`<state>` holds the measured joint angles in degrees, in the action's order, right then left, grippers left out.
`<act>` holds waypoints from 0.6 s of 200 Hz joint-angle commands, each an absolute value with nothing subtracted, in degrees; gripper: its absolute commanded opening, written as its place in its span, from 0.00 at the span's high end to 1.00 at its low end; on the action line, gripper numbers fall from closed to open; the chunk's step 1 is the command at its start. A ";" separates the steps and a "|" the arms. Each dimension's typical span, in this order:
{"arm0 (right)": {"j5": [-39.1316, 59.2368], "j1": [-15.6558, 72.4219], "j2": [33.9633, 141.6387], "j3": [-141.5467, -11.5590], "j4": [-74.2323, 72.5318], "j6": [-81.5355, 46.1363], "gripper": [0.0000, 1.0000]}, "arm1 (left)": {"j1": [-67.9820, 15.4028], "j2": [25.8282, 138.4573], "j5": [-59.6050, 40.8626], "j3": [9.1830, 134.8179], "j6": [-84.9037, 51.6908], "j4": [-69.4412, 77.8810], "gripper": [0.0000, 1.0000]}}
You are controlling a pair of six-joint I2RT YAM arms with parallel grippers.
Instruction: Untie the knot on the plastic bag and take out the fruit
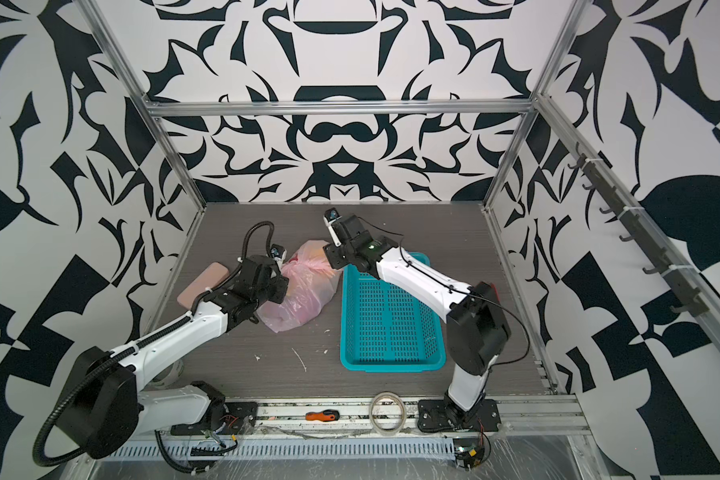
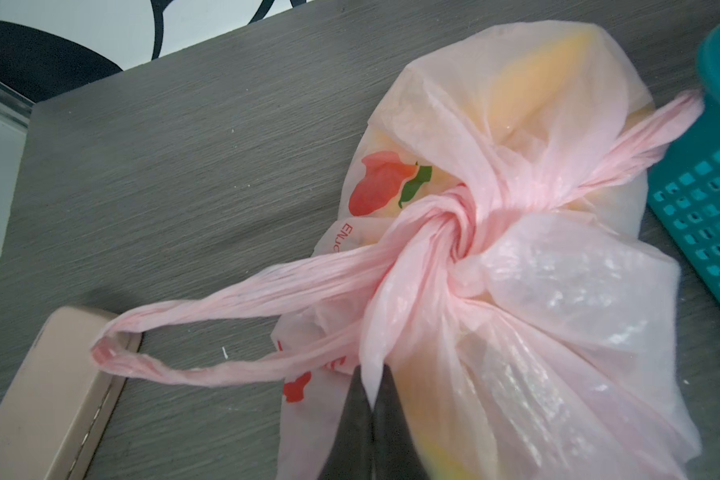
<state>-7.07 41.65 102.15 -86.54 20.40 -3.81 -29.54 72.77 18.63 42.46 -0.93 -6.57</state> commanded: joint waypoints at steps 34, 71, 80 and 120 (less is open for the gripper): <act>-14.74 45.94 110.71 -97.21 23.25 7.65 0.35 | -27.01 75.08 17.03 44.36 2.81 -2.14 1.00; -14.42 46.81 114.69 -100.82 24.14 9.78 0.35 | -25.80 74.27 15.49 44.19 3.24 -1.41 1.00; -14.46 46.91 115.57 -101.52 24.17 9.93 0.35 | -25.67 74.18 15.08 44.19 3.40 -1.32 1.00; -13.06 47.22 118.40 -103.94 24.00 10.24 0.37 | -25.58 74.00 14.49 43.65 3.39 -0.69 1.00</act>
<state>-12.88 46.78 118.65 -100.60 23.88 9.26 -25.91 75.18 15.55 43.00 3.03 -2.74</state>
